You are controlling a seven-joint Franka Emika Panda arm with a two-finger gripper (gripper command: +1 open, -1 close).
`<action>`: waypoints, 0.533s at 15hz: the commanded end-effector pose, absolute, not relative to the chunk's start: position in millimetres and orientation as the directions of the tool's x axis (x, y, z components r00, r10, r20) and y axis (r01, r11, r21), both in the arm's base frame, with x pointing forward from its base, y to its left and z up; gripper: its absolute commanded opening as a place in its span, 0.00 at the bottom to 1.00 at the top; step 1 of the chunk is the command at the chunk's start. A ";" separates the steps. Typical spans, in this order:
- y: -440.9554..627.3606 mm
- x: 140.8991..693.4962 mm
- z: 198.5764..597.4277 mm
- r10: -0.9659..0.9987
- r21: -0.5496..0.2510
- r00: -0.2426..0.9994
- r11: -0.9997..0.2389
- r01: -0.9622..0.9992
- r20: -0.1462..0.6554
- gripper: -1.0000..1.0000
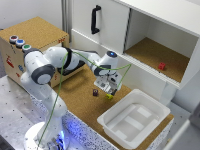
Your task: Place the yellow block inside the box
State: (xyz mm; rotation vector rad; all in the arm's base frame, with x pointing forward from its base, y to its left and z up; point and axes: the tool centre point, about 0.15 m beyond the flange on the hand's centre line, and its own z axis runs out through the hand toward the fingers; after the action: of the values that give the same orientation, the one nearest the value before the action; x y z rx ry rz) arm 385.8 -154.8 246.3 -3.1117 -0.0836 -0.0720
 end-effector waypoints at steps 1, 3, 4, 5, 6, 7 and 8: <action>-160.0 419.9 215.8 0.066 -0.027 0.998 -0.997 0.066 0.002 1.00; -157.5 421.4 209.7 0.069 -0.028 0.997 -0.997 0.069 -0.021 1.00; -157.5 420.2 208.7 0.065 -0.024 0.998 -0.998 0.065 -0.025 1.00; -157.8 418.2 207.4 0.067 -0.020 0.997 -0.998 0.066 -0.024 0.00; -157.9 416.4 204.6 0.068 -0.034 0.997 -0.997 0.067 -0.033 0.00; -157.2 413.7 203.6 0.076 -0.029 0.996 -0.997 0.075 -0.034 0.00; -156.9 411.5 202.8 0.073 -0.031 0.997 -0.997 0.072 -0.034 0.00</action>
State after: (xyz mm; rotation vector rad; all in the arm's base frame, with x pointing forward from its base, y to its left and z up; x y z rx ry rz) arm 399.1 -155.3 216.5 -3.1221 -0.1028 -0.0327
